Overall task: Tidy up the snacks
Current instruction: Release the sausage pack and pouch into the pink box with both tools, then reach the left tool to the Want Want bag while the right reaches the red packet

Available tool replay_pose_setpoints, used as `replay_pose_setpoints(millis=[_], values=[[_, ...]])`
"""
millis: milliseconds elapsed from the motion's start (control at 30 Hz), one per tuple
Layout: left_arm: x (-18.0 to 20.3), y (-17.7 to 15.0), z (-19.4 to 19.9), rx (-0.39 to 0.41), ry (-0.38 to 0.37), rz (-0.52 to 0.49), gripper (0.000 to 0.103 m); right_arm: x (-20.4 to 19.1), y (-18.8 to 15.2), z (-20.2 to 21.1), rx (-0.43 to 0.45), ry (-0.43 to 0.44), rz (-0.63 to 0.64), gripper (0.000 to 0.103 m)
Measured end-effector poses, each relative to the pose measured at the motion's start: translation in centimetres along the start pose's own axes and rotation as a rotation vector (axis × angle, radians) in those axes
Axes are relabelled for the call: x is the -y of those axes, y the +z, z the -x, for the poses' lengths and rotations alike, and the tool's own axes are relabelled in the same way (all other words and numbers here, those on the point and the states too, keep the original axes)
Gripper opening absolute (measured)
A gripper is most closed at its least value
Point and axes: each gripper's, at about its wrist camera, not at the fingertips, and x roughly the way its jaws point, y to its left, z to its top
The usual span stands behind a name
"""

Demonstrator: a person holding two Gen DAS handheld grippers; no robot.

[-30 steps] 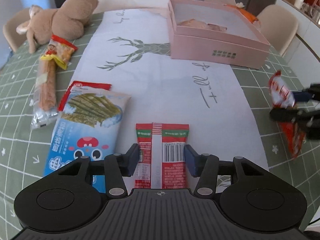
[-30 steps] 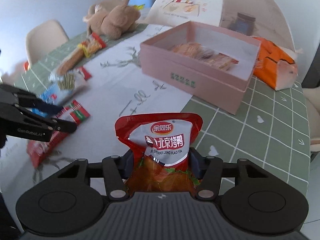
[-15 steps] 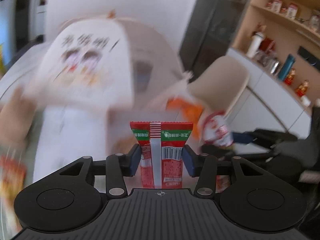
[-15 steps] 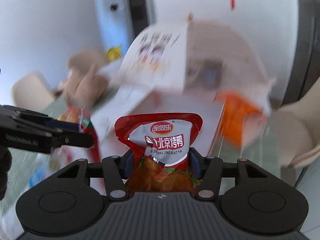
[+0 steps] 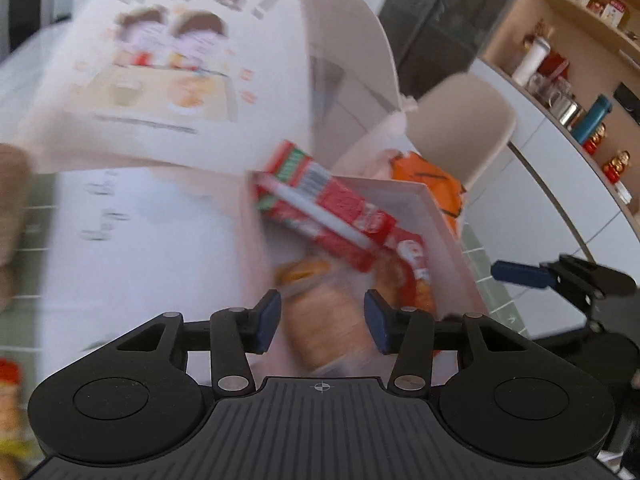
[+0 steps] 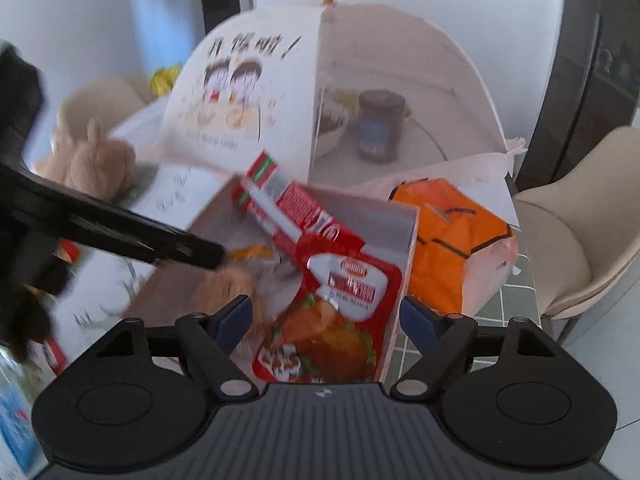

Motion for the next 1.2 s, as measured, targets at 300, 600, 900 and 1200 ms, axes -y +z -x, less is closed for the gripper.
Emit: replay_pose_setpoints(millis=[300,600,900,1200], values=[[-7.6,-4.6,8.4,0.062,0.312,0.069,0.051,-4.2,5.9,-3.9,0.098,-0.016,-0.021,0.078],[-15.7,-8.5,12.8,0.084,0.547,0.243,0.051,-2.3,8.3,-10.8,-0.072,-0.011,-0.173,0.033],[-14.9,-11.6,9.0,-0.026,0.460,0.228,0.048,-7.1,3.7,-4.4,0.003,0.018,0.100,0.030],[-12.6,-13.1,9.1,-0.098,0.289,0.187,0.049,-17.9,0.5,-2.6,-0.057,0.376,0.182,0.049]])
